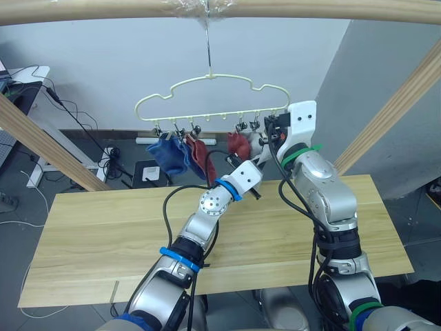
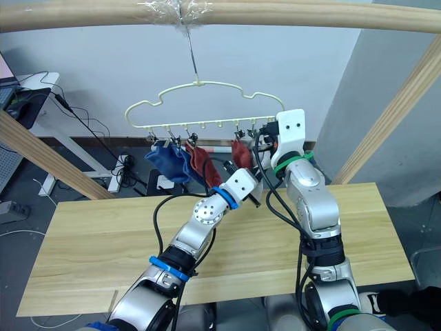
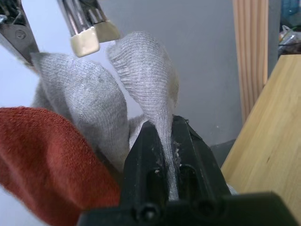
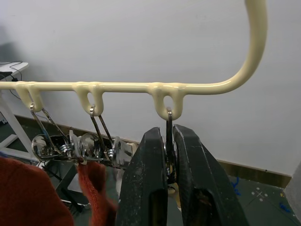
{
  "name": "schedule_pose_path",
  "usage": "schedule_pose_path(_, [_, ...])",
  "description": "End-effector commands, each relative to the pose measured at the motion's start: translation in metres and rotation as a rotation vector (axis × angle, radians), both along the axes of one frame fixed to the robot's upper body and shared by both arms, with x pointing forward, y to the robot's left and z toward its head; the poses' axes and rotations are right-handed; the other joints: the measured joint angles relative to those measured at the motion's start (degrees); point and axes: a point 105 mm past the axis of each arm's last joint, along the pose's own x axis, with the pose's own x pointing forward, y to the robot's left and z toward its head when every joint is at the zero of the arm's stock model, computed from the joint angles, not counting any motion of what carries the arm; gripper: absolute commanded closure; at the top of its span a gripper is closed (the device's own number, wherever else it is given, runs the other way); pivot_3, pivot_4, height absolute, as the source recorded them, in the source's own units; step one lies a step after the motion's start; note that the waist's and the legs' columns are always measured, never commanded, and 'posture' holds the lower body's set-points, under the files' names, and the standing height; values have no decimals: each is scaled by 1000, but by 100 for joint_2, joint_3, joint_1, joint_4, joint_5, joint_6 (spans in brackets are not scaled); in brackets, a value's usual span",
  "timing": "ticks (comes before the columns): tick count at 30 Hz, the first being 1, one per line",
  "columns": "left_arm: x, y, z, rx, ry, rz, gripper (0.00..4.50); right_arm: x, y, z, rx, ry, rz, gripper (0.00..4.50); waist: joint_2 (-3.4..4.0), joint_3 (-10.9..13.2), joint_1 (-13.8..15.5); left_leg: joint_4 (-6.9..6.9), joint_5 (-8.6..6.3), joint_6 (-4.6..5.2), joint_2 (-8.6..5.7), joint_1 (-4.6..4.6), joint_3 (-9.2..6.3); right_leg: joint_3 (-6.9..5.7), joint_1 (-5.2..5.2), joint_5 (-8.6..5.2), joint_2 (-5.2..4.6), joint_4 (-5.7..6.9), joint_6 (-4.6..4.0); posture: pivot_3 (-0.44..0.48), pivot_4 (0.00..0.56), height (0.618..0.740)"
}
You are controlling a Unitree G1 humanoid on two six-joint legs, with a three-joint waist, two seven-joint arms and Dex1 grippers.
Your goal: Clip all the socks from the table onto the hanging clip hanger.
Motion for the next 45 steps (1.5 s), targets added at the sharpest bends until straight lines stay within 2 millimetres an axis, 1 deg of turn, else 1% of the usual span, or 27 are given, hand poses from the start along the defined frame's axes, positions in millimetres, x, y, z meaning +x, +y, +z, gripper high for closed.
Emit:
schedule_pose_path(1, [1, -6, 13, -18, -32, -12, 4478, -6, 1, 17, 23, -60, 7, 4500, 0, 0, 0, 0, 0, 0, 0, 0, 0, 0, 0, 0, 0, 0, 0, -192, 228, 740])
schedule_pose_path(5, [5, -5, 20, -43, -37, 6, 4478, -7, 1, 15, 19, -54, 8, 4500, 0, 0, 1, 1, 0, 0, 0, 0, 0, 0, 0, 0, 0, 1, 0, -191, 230, 740])
schedule_pose_path(11, [6, -8, 33, -68, -53, 8, 4478, -6, 1, 13, 13, -46, 11, 4500, 0, 0, 1, 0, 0, 0, 0, 0, 0, 0, 0, 0, 0, 0, 0, -188, 230, 740])
schedule_pose_path(23, [6, -8, 45, -105, -57, 21, 4478, -6, -1, 11, 13, -38, -3, 4500, 0, 0, 2, 0, 0, 0, 0, 0, 0, 0, 0, 0, 0, 1, 0, -189, 231, 740])
schedule_pose_path(25, [5, -8, 45, -108, -57, 20, 4500, -6, -3, 13, 28, -43, -10, 3803, 0, 0, 2, 0, 0, 0, 0, 0, 0, 0, 0, 0, 0, 1, 0, -189, 231, 740])
schedule_pose_path(26, [4, -8, 46, -122, -53, 13, 4500, -6, -3, 14, 32, -49, -11, 3562, 0, 0, 2, 0, 0, 0, 0, 0, 0, 0, 0, 0, 0, 1, 0, -189, 231, 740])
schedule_pose_path(28, [3, -9, 48, -151, -42, 5, 4500, -8, -5, 17, 38, -59, -14, 2814, 0, 0, 2, 0, 0, 0, 0, 0, 0, 0, 0, 0, 0, 0, 0, -188, 233, 740])
schedule_pose_path(31, [1, -10, 44, -148, -9, -19, 3750, -11, -7, 20, 40, -68, -7, 1763, 0, 0, 3, 0, 0, 0, 0, -1, 0, 0, 0, 0, 0, -1, 0, -186, 232, 740])
schedule_pose_path(34, [-10, -10, 35, -112, 24, -95, 2921, -20, -8, 22, 21, -73, 36, 718, 0, 0, -1, -1, 0, 0, 0, -1, 0, 0, 0, 0, 0, -1, 0, -190, 232, 740])
schedule_pose_path(36, [-21, -2, 28, -76, 45, -152, 2405, -29, -10, 22, -9, -69, 86, 73, 0, 0, -9, -2, 0, 0, 1, 1, 0, 1, 0, 0, 0, 0, 0, -190, 233, 740])
schedule_pose_path(37, [-25, 1, 26, -61, 52, -172, 2118, -32, -10, 22, -22, -65, 105, 0, 0, 0, -9, -2, 0, 0, 1, 1, 0, 1, 0, 0, 1, 0, 0, -190, 233, 740])
schedule_pose_path(39, [-37, 11, 20, -39, 91, -226, 1460, -40, -15, 20, -56, -52, 152, 0, 0, 0, -17, -2, 0, 0, 1, 1, -1, 1, -1, -1, 1, 1, 1, -187, 232, 740])
schedule_pose_path(40, [-40, 14, 19, -35, 103, -239, 1225, -42, -16, 19, -64, -47, 163, 0, 0, 0, -14, -1, 0, 0, 2, 2, -1, 1, 0, -1, 1, 2, 1, -187, 232, 740])
schedule_pose_path(41, [-44, 21, 20, -22, 105, -251, 920, -45, -18, 19, -84, -41, 191, 0, 0, 0, -10, -1, 0, 0, 2, 2, -2, 0, 1, -1, 1, 2, 1, -187, 232, 740])
schedule_pose_path(43, [-58, 46, 27, -6, 129, -294, 265, -56, -22, 19, -163, -35, 280, 0, 0, 1, -6, 3, 0, 0, 1, 2, -2, 0, 3, -1, 1, 2, 1, -187, 232, 740])
schedule_pose_path(44, [-65, 58, 31, 0, 145, -308, 48, -61, -23, 19, -207, -36, 325, 0, 0, 1, -7, 4, 0, 0, 1, 1, -2, 1, 3, -1, 1, 1, 2, -175, 231, 740])
schedule_pose_path(45, [-70, 68, 35, 8, 160, -308, 48, -67, -24, 18, -254, -37, 366, 0, 0, 1, -8, 3, 0, 0, 1, 1, -1, 1, 3, -1, 1, 1, 2, -168, 230, 740])
